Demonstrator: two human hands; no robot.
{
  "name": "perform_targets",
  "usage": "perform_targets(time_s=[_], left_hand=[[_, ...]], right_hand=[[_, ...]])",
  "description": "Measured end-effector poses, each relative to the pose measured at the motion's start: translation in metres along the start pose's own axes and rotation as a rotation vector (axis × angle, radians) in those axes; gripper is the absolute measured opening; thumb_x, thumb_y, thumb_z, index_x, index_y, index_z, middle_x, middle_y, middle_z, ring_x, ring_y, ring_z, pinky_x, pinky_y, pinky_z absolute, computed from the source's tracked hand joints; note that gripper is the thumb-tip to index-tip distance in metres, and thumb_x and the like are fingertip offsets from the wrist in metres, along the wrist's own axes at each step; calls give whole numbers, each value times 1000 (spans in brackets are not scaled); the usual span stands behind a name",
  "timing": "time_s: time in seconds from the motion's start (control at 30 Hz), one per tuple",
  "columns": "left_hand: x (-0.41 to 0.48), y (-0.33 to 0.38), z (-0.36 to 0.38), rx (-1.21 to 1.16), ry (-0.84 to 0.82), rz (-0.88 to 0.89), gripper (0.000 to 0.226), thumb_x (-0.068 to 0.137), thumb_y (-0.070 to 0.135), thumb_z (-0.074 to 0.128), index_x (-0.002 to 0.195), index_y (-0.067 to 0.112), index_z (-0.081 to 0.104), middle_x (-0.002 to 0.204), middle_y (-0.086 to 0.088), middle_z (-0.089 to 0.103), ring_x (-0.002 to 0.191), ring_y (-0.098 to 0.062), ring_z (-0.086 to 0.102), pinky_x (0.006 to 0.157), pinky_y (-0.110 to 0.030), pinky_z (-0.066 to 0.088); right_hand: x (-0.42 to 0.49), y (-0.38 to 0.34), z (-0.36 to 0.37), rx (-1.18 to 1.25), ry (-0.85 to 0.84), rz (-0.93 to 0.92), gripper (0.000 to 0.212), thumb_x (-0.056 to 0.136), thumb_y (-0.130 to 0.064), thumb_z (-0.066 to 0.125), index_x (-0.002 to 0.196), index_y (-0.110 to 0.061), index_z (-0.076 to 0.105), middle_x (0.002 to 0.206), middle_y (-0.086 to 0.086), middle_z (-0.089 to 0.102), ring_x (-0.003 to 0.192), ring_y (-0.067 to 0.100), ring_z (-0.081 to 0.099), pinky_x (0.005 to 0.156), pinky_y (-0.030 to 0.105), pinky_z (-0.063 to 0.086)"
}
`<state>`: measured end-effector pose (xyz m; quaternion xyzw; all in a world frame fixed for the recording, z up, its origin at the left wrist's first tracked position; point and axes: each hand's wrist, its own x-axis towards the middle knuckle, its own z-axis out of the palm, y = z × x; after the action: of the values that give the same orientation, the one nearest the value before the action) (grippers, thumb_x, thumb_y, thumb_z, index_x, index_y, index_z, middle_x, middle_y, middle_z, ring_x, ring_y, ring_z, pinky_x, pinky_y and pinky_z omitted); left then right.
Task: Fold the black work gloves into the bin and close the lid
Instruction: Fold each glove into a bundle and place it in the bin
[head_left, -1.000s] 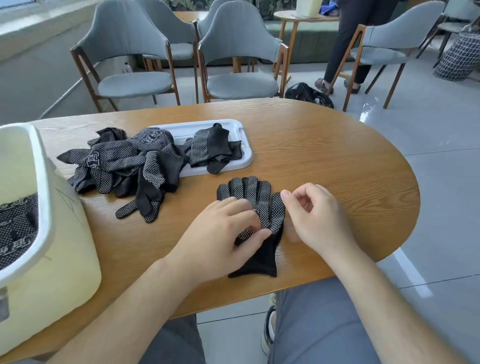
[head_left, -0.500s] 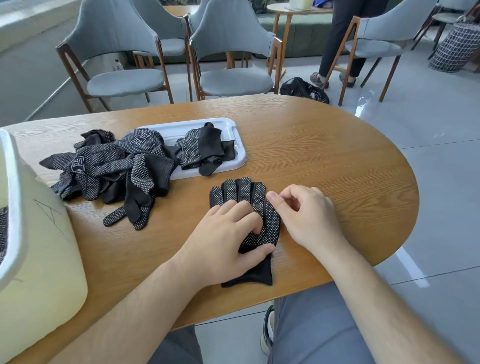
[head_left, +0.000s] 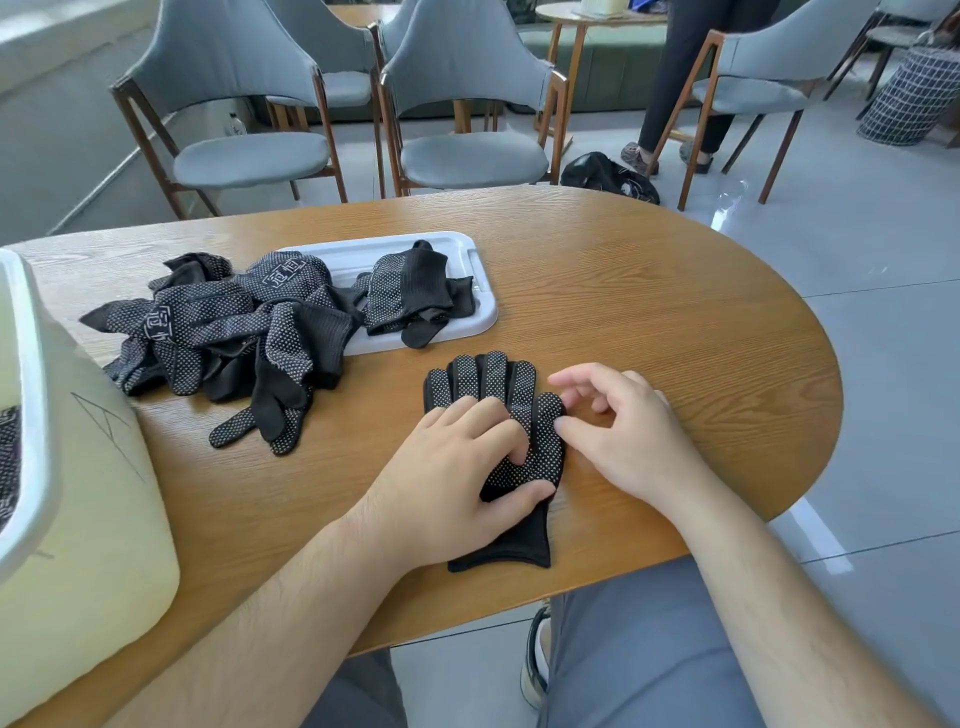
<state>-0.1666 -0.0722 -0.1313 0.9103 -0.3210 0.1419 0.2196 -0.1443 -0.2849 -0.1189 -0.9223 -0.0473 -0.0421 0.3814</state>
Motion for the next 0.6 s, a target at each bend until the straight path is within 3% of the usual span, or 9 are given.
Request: perform_targets(time_s=[0.17, 0.27, 0.43, 0.6], left_hand=[[0, 0, 0, -4, -1, -2, 35, 93, 57, 59, 90, 23, 59, 95, 12, 49, 88, -14, 48, 80, -35, 45], [0, 1, -1, -8, 2, -8, 33, 93, 55, 59, 91, 23, 60, 96, 12, 50, 89, -14, 49, 81, -35, 46], [-5, 1, -6, -9, -4, 35, 29, 94, 51, 62, 100, 24, 68, 105, 10, 57, 95, -17, 54, 84, -35, 47], [-17, 1, -9, 25, -34, 5, 31, 95, 53, 58, 112, 29, 68, 115, 14, 57, 108, -14, 55, 89, -36, 46]], right_hand=[[9, 0, 5, 0, 84, -4, 9, 96, -38, 64, 102, -39, 69, 86, -24, 66, 90, 3, 54, 98, 45, 46], [13, 1, 8, 8, 162, 1, 10, 98, -35, 60, 100, -33, 70, 88, -20, 63, 86, 5, 56, 93, 48, 50], [3, 2, 10, -86, 107, -70, 33, 83, -68, 63, 94, -37, 70, 98, -21, 59, 98, 3, 51, 99, 40, 44], [2, 2, 11, -40, 105, -142, 14, 87, -47, 71, 90, -33, 68, 98, -19, 58, 91, 1, 52, 93, 41, 48]])
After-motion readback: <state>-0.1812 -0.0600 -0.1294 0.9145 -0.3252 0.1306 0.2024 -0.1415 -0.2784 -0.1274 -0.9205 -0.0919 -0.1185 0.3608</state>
